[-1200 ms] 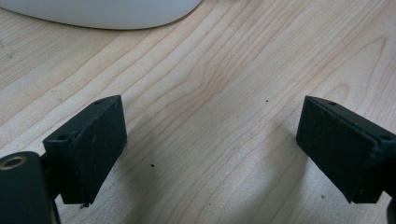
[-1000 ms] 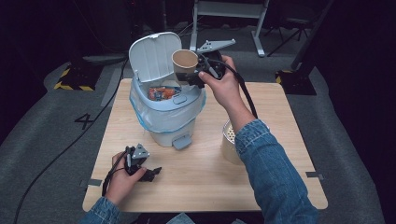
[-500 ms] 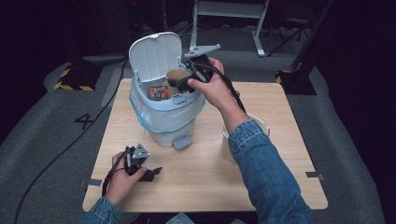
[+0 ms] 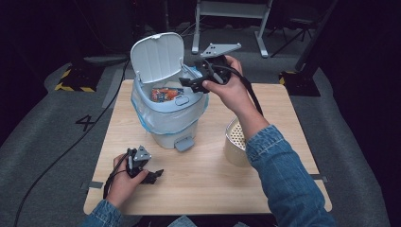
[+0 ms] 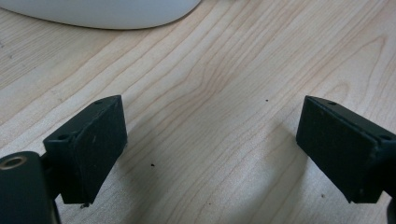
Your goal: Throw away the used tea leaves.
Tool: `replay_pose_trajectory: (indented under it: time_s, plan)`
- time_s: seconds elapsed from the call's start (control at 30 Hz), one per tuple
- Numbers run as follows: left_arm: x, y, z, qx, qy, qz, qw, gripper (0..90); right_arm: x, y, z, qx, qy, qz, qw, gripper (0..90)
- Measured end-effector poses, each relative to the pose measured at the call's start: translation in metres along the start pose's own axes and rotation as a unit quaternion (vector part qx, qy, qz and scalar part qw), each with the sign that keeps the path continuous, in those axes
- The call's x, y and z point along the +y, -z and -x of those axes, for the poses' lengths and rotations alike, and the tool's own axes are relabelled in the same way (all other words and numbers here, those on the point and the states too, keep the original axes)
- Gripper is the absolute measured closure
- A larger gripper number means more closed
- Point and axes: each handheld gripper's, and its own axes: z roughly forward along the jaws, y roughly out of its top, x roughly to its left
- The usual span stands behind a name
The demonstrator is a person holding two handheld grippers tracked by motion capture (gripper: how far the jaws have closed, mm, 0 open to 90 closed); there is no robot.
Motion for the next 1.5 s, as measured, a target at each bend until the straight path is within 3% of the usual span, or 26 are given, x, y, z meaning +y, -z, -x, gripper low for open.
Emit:
replay_pose_trajectory:
  time_s: [0.23, 0.57, 0.8, 0.93, 1.2, 1.5]
  plan:
    - [-0.001, 0.001, -0.002, -0.007, -0.007, 0.001, 0.9999, 9.4, -0.009, 0.042, 0.002, -0.009, 0.004, -0.008, 0.9999, 16.2]
    - [-0.002, 0.002, -0.004, -0.008, -0.010, 0.000, 0.9999, 9.5, -0.032, 0.096, 0.011, -0.030, -0.007, -0.014, 0.9994, 19.3]
    - [-0.003, 0.003, -0.005, -0.011, -0.012, -0.001, 0.9999, 9.6, -0.057, 0.132, 0.016, -0.039, -0.016, -0.034, 0.9985, 21.1]
    - [-0.003, 0.003, -0.005, -0.011, -0.012, -0.001, 0.9999, 9.6, -0.073, 0.155, 0.018, -0.048, -0.027, -0.031, 0.9980, 21.9]
    - [-0.003, 0.003, -0.005, -0.011, -0.012, -0.001, 0.9999, 9.6, -0.108, 0.184, 0.022, -0.059, -0.042, -0.044, 0.9964, 23.0]
    - [-0.003, 0.003, -0.005, -0.009, -0.013, -0.001, 0.9999, 9.6, -0.155, 0.202, 0.027, -0.080, -0.067, -0.066, 0.9924, 24.1]
